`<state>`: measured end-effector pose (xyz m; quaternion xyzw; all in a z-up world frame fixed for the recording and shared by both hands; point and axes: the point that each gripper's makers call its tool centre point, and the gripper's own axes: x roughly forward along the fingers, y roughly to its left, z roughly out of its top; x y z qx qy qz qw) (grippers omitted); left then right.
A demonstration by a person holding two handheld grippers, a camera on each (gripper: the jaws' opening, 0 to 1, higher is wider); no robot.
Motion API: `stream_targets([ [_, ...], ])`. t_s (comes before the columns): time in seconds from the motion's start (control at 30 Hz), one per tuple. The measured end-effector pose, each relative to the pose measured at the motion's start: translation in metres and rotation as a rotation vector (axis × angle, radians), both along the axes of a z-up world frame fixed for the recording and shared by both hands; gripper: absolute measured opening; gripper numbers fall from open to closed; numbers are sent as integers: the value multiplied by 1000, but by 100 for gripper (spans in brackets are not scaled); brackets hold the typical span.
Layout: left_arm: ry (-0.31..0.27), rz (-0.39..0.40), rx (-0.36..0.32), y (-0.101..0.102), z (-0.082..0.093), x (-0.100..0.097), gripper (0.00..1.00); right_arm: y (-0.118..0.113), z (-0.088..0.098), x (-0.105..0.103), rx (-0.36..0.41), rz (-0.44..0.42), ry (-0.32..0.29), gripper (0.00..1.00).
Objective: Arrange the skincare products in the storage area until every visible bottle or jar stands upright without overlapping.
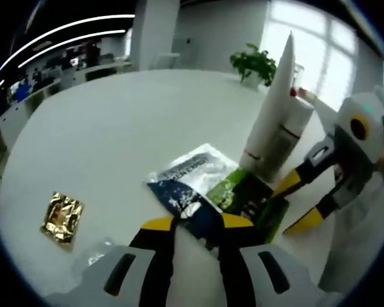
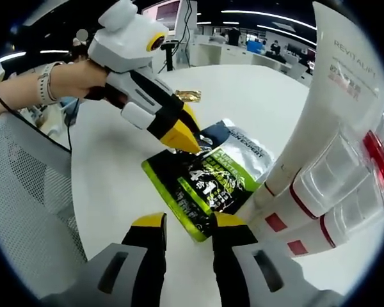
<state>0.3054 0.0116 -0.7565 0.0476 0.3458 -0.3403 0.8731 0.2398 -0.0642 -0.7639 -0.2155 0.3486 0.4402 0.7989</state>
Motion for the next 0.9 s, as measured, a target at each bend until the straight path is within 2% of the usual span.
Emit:
stream_targets([
  [0.27,-14,-19,20,-4,0,0,23,-2,0,3,4,-12,8,26],
  [0.33,-12,-17,18,-4,0,-1,23,-2,2,3,12,-20,13,30],
  [0.57,-40,7,-1,4,18,-1,23,-5,8,1,23,-28,12,27],
  [0.7,-79,18,5,5,34,-2,23,-6,17,-3,40,-33,0,27],
  [0.77,-89,23,-1,5,38,-2,23,-7,20,-4,47,-34,-3,27],
  [0.9,-75,0,5,0,37,-16,24,-12,29,-9,60,-40,-10,27],
])
